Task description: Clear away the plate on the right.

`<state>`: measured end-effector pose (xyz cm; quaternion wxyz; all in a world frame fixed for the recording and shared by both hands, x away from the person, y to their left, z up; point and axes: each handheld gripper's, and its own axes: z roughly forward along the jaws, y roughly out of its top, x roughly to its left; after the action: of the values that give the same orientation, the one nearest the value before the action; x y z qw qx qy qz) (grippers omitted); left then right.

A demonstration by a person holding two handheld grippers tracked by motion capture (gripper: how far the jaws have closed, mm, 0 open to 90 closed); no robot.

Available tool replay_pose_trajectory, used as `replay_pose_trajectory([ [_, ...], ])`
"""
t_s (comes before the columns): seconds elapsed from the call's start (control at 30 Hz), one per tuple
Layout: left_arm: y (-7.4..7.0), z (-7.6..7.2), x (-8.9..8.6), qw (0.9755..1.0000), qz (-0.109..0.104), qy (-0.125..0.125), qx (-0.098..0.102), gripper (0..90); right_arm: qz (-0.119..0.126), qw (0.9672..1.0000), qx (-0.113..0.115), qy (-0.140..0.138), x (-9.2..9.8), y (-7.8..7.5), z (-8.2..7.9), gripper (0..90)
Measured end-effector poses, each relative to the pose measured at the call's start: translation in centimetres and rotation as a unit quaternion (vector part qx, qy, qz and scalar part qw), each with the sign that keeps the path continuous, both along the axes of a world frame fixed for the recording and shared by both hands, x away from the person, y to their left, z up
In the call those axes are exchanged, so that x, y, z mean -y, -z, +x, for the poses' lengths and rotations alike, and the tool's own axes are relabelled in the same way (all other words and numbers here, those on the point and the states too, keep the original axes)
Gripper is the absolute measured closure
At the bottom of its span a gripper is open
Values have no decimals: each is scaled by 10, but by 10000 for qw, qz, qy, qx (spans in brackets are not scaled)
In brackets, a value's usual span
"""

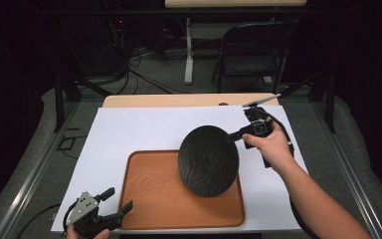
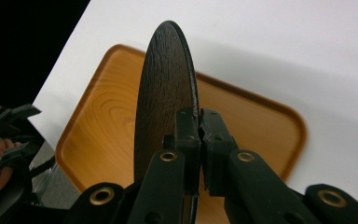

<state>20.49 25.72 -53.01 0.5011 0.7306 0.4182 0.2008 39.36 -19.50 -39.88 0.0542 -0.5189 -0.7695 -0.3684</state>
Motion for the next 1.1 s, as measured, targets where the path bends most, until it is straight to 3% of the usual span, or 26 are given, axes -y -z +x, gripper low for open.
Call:
replay_pose_trajectory([
  [0.33, 0, 0, 0, 10000, -3, 15, 7, 206, 3, 9993, 50, -369, -37, 2, -3, 869],
  [1.1, 0, 0, 0, 10000, 0, 23, 7, 206, 143, 9971, -223, -716, -65, 28, -10, 862],
])
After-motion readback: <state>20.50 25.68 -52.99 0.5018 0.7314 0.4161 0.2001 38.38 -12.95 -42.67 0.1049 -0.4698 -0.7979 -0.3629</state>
